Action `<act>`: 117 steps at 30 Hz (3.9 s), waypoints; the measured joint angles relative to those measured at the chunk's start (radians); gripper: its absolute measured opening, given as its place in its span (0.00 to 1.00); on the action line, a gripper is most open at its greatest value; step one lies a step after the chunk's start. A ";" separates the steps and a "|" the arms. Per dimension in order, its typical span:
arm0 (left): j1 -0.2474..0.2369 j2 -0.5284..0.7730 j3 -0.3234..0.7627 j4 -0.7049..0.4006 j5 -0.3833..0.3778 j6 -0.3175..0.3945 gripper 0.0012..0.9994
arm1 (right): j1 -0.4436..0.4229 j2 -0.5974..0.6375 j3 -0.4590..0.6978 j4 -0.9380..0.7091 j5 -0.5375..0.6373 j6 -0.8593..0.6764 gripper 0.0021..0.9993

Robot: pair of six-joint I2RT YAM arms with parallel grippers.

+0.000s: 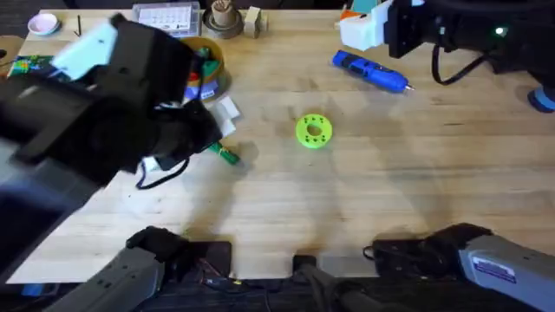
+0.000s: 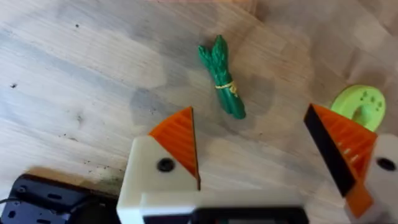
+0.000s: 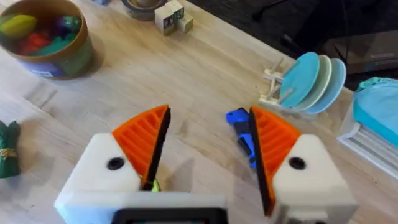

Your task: Pick up the gripper from the table and insert it into the empty holder that is missing its gripper. Then pick up a screw, insert it into the mounting hole, and use the screwdriver to tighten it. Finally, clean up the table by picking up the vegetable and placing it into the bucket.

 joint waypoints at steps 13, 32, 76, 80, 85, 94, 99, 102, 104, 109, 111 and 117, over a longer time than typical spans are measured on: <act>-0.008 0.323 0.000 0.097 0.000 -0.091 0.99 | 0.000 0.000 0.000 0.000 0.000 0.000 0.80; -0.008 0.416 -0.001 0.134 0.016 -0.098 1.00 | 0.000 0.000 0.000 0.000 0.000 0.000 0.80; -0.003 0.435 -0.075 0.178 0.047 -0.220 0.58 | 0.000 0.000 0.000 0.000 0.000 0.003 0.80; 0.003 0.437 -0.075 0.188 0.059 -0.228 0.24 | 0.000 0.000 0.000 0.000 0.000 0.003 0.80; 0.003 0.437 -0.072 0.182 0.064 -0.228 0.01 | 0.000 0.000 0.000 0.000 0.000 0.003 0.82; 0.003 0.437 -0.009 0.103 0.080 -0.186 0.01 | 0.000 0.000 0.000 0.000 0.000 0.003 0.84; 0.003 0.400 0.134 0.075 0.046 -0.136 0.01 | 0.000 0.000 0.000 0.000 0.000 0.003 0.84; 0.003 0.362 0.216 0.073 -0.014 -0.113 0.01 | 0.000 0.000 0.000 0.000 0.000 0.003 0.84; 0.003 0.345 0.260 0.076 -0.078 -0.103 0.01 | 0.000 0.000 0.000 0.000 0.000 0.003 0.84; 0.003 0.337 0.293 0.142 -0.265 -0.095 0.01 | 0.000 0.000 0.000 0.000 0.000 0.003 0.84; 0.003 0.340 0.293 0.190 -0.345 -0.095 0.01 | 0.000 0.000 0.000 0.000 0.000 0.003 0.84; 0.015 0.371 0.293 0.360 -0.481 -0.095 0.01 | 0.000 0.000 0.000 0.000 0.000 0.003 0.84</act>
